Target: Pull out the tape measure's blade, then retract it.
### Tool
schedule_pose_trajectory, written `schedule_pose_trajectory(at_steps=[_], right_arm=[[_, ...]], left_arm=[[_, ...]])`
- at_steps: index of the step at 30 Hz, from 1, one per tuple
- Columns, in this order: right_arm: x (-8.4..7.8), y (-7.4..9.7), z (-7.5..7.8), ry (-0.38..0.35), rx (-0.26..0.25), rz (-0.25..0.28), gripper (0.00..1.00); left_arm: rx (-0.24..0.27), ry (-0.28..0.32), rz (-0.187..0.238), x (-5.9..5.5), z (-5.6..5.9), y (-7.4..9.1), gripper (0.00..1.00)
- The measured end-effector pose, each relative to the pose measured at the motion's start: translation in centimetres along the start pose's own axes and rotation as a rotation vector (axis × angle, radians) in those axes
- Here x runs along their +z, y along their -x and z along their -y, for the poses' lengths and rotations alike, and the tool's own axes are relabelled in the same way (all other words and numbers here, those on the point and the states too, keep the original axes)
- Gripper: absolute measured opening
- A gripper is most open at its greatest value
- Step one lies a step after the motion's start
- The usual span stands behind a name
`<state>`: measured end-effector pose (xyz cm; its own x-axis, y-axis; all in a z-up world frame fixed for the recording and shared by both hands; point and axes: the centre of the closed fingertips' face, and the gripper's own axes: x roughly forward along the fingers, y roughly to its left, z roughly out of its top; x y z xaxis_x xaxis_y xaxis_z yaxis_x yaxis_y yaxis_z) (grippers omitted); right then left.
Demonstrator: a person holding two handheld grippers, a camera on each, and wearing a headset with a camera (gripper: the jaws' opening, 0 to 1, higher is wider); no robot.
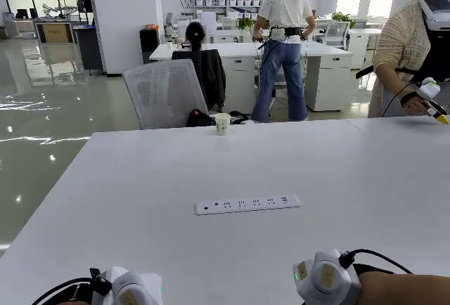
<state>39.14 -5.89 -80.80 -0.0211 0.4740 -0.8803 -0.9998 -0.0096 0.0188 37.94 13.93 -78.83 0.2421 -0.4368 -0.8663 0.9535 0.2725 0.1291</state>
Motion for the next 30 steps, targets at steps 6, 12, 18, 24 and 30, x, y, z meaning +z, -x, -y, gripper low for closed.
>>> schedule_pose_trajectory(at_steps=[6,12,18,24,30], right_arm=[[-0.3,0.2,0.0,-0.006,-0.001,-0.003,0.10],[-0.4,0.2,0.0,-0.005,-0.004,-0.007,0.10],[-0.6,0.3,0.0,-0.003,-0.002,-0.009,0.10],[-0.9,0.5,0.0,-0.002,-0.001,-0.018,0.10],[-1.5,0.9,0.1,-0.012,-0.005,-0.021,0.10]], left_arm=[[0.000,-0.002,0.000,0.0,0.0,0.0,0.36],[0.000,-0.003,-0.001,0.0,0.0,0.0,0.36],[0.000,-0.002,0.000,-0.1,0.0,0.0,0.36],[0.002,-0.001,0.001,-0.1,0.0,0.0,0.36],[0.002,-0.002,0.000,-0.1,0.1,0.0,0.36]])
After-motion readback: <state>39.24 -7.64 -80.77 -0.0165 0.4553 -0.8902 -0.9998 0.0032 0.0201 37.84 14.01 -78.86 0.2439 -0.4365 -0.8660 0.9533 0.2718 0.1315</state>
